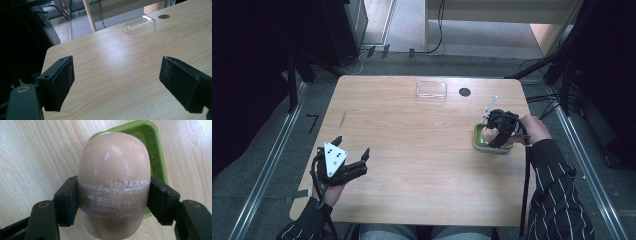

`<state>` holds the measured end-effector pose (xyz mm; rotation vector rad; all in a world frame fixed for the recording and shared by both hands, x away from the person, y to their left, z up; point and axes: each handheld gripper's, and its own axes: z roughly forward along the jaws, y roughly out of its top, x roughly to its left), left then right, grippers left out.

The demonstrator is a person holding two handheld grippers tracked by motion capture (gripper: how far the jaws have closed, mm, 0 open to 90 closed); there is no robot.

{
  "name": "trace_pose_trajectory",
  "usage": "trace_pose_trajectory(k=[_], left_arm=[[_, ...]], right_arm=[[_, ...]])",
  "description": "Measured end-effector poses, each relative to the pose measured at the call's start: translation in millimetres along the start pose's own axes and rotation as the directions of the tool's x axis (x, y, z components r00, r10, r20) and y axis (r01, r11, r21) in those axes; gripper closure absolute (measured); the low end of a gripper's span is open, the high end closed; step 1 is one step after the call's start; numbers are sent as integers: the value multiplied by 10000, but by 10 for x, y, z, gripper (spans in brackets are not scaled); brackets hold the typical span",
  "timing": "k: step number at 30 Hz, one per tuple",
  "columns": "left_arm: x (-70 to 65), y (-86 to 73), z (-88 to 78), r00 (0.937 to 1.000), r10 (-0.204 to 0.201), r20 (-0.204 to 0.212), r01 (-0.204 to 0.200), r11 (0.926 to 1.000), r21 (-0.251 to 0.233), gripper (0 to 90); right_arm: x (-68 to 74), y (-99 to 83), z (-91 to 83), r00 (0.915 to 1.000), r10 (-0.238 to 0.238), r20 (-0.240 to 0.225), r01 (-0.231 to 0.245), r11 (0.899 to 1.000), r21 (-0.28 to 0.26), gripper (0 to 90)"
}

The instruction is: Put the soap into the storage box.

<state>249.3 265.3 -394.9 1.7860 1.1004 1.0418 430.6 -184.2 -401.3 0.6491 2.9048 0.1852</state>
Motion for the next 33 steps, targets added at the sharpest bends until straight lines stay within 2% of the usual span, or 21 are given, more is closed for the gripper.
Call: trace_pose_trajectory(k=[22, 26, 29, 33], left_arm=[[18, -24, -27, 9998, 13, -178, -12, 10000, 78, 132], [25, -34, -37, 9998, 14, -190, -13, 10000, 90, 133], [32, -41, -46, 9997, -3, -236, 5, 9999, 102, 133], [49, -57, -78, 9994, -30, -341, 36, 9999, 161, 133]], right_arm=[[-123, 41, 115, 9994, -340, 31, 340, 9994, 79, 339], [-155, 31, 147, 9993, -366, 53, 366, 9993, 90, 339], [-175, 24, 172, 9998, -192, 1, 192, 9998, 54, 338], [-197, 36, 216, 9994, -339, 15, 338, 9993, 166, 339]])
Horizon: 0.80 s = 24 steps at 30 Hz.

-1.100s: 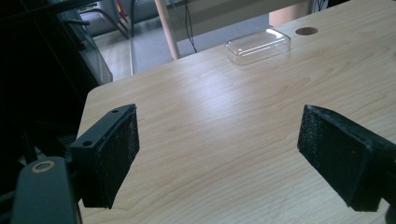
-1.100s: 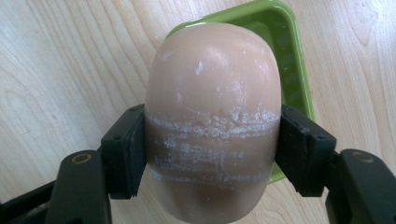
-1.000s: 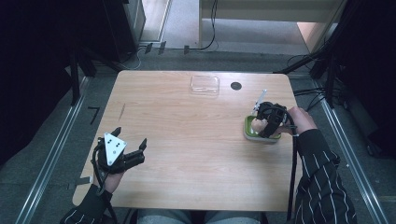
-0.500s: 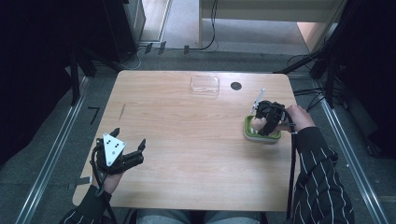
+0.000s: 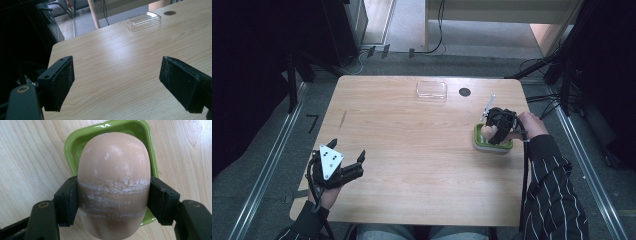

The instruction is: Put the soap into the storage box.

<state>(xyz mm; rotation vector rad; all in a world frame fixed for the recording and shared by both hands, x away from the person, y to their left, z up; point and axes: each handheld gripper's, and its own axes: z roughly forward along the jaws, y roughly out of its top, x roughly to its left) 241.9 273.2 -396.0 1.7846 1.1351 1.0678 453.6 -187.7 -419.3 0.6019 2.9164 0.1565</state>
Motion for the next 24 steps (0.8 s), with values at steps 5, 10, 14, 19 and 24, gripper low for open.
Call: trace_pose_trajectory(k=[5, 10, 14, 19, 24], left_arm=[[19, -17, -24, 10000, -18, -82, 18, 10000, 10, 133], [36, -32, -46, 9999, -55, -153, 55, 10000, 32, 132], [48, -43, -65, 9997, -66, -232, 67, 10000, 51, 133], [64, -55, -92, 9995, -108, -297, 111, 9999, 102, 133], [79, -68, -111, 9993, -133, -361, 137, 9998, 119, 133]], right_arm=[[-21, 17, 61, 10000, -23, -11, 24, 9999, 167, 338], [-52, 19, 111, 10000, -29, -47, 30, 9998, 203, 338], [-73, 21, 143, 10000, 62, -74, -60, 9997, 245, 338], [-103, 22, 176, 9999, 44, -121, -41, 9996, 274, 338], [-120, 28, 218, 9998, 110, -168, -102, 9989, 457, 338]])
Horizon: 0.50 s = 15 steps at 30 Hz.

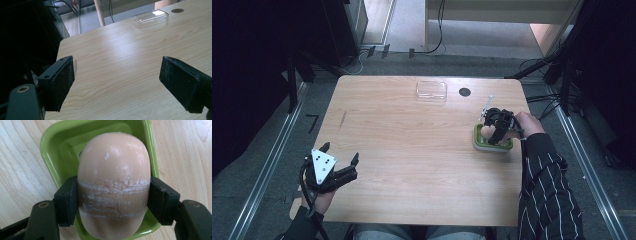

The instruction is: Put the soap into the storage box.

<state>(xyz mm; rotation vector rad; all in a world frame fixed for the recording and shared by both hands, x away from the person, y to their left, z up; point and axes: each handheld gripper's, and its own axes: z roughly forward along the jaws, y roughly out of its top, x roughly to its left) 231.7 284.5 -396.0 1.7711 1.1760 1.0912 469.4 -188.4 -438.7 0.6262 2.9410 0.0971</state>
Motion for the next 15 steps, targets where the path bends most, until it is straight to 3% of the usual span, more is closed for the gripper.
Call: trace_pose_trajectory(k=[15], left_arm=[[-2, -1, -3, 10000, 6, -10, -6, 10000, -3, 133]], right_arm=[[-26, -2, 72, 9998, 180, 48, -181, 9996, 233, 331]])
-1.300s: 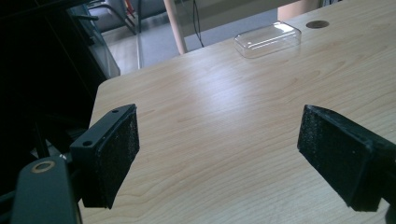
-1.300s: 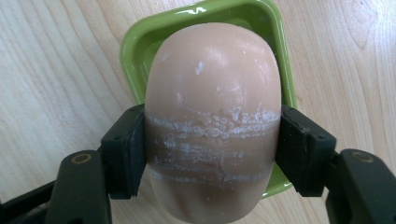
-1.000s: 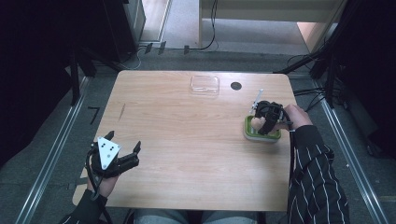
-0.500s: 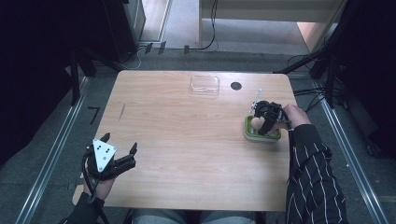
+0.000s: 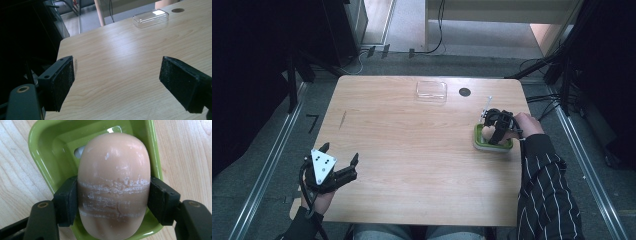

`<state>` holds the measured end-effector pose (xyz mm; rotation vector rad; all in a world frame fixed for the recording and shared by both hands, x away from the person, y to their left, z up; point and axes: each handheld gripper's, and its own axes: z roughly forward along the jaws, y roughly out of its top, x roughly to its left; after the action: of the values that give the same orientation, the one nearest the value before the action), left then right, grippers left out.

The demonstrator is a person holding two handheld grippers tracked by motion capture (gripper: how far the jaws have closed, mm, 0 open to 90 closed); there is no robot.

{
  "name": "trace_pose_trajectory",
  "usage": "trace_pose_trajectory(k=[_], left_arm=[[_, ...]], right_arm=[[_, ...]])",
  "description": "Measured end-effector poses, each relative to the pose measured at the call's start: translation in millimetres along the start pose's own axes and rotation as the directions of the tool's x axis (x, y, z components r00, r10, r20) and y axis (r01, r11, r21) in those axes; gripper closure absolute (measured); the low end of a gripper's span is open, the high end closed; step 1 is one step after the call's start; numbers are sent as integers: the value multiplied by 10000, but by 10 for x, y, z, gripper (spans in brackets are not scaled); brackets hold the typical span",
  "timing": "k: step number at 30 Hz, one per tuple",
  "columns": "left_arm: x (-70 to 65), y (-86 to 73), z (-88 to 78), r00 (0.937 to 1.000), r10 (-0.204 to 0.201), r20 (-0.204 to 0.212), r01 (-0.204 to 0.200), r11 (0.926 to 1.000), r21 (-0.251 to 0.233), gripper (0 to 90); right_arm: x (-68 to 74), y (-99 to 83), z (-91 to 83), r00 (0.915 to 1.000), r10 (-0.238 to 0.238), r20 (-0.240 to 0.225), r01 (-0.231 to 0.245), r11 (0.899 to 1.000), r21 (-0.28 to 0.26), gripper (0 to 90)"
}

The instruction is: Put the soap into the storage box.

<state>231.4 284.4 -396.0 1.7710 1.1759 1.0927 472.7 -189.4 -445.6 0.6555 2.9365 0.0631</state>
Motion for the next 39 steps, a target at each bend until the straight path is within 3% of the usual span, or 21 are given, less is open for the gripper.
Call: trace_pose_trajectory(k=[16, 21, 25, 26, 31, 39], left_arm=[[-11, 11, 11, 10000, 42, 22, -42, 10000, -84, 133], [-36, 31, 39, 9999, 74, 156, -72, 9999, -97, 133], [-57, 48, 64, 9996, 137, 261, -134, 9998, -119, 132], [-77, 60, 84, 9994, 149, 316, -144, 9998, -159, 133], [-123, 97, 135, 9983, 245, 533, -234, 9995, -221, 133], [-198, 153, 216, 9957, 371, 850, -342, 9988, -350, 133]], right_arm=[[0, -45, -128, 9981, 551, 267, -547, 9984, -151, 205], [21, -85, -190, 9909, 1346, -1, -1345, 9903, -351, 142], [45, -114, -223, 9864, 1621, -269, -1634, 9849, -579, 115], [74, -127, -250, 9814, 1865, -467, -1892, 9799, -633, 83], [151, -153, -295, 9716, 2216, -834, -2289, 9692, -906, 50], [305, -204, -306, 9595, 2604, -1073, -2703, 9585, -908, 29]])
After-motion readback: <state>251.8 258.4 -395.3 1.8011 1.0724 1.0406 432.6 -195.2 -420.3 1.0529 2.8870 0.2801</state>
